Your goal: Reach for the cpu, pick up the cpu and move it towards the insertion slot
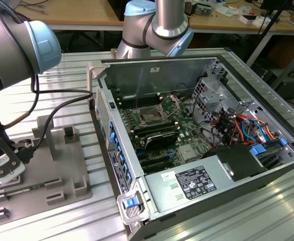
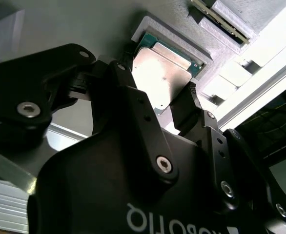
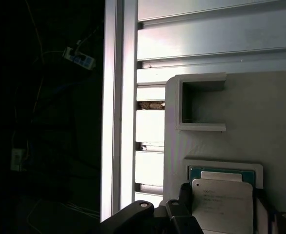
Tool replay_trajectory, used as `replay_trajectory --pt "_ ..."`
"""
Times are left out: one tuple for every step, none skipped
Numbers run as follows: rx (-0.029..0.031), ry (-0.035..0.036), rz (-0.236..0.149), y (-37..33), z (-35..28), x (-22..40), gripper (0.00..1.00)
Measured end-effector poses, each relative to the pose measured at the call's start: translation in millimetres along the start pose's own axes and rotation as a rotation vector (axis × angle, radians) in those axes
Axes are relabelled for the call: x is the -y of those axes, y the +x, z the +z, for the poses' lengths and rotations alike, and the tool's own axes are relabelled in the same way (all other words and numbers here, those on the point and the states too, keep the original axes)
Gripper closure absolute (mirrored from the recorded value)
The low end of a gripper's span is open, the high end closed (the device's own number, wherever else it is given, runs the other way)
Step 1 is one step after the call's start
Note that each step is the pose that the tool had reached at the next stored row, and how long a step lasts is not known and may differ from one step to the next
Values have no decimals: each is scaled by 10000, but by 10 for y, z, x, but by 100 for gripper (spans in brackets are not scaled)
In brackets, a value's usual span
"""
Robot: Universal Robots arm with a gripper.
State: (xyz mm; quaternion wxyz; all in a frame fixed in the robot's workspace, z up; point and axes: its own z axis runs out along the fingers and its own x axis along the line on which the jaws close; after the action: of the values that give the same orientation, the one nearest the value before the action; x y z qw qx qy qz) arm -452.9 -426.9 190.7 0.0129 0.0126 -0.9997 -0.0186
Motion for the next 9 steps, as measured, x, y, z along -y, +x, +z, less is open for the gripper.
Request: replay_trajectory --pt "1 0 0 0 -7 0 45" --pt "1 -1 0 0 -12 -1 45" --pt "1 0 1 1 -19 -1 45" --pt "2 -1 -1 0 -21 -1 45" --pt "2 -1 0 0 -25 -1 45" --pt "1 -1 0 0 -27 -1 45" --pt "1 -1 0 1 -28 -1 45" --pt "0 0 0 1 -29 -1 45" --pt "1 -1 0 1 -29 -1 45"
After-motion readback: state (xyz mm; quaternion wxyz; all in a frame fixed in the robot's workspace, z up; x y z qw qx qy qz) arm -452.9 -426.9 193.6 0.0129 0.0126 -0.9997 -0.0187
